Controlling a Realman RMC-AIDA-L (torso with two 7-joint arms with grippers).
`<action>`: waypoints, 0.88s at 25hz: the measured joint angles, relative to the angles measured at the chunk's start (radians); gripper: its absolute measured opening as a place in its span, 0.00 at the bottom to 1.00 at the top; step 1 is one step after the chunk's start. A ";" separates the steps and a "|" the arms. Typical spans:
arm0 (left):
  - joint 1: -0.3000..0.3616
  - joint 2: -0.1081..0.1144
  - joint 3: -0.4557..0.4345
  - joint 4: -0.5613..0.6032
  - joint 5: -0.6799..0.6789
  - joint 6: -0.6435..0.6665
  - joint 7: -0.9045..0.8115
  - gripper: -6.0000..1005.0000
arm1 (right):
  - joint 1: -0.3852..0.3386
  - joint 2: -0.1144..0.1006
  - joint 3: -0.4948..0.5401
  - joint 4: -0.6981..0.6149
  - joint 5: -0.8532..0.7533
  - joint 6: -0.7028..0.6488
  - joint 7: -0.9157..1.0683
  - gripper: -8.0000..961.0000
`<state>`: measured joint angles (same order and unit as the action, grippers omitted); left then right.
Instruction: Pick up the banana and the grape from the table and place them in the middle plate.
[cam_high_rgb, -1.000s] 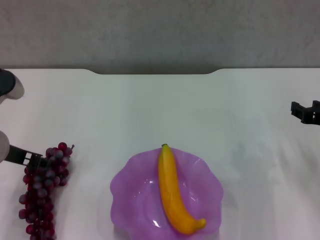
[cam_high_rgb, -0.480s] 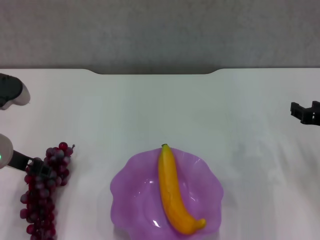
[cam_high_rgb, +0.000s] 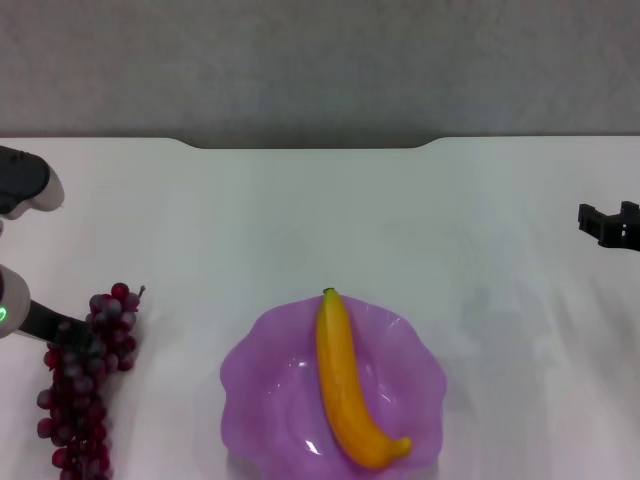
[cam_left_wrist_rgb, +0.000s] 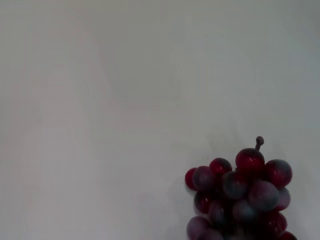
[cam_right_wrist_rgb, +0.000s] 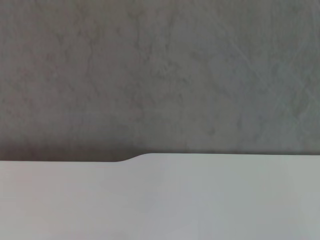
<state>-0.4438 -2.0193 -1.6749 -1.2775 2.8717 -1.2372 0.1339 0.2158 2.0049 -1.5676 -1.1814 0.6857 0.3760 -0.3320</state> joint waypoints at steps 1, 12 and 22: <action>0.000 0.000 0.000 0.000 0.000 0.001 0.001 0.54 | 0.000 0.000 0.000 0.000 0.000 0.000 0.000 0.58; 0.012 -0.005 0.000 -0.018 0.000 0.015 0.020 0.21 | 0.001 0.000 0.000 0.005 0.000 0.001 0.001 0.58; 0.152 -0.010 -0.003 -0.335 0.000 0.038 0.021 0.17 | 0.002 0.000 -0.001 0.009 0.000 0.005 0.001 0.58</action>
<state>-0.2917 -2.0295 -1.6777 -1.6120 2.8716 -1.1997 0.1549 0.2179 2.0049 -1.5688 -1.1724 0.6857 0.3808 -0.3313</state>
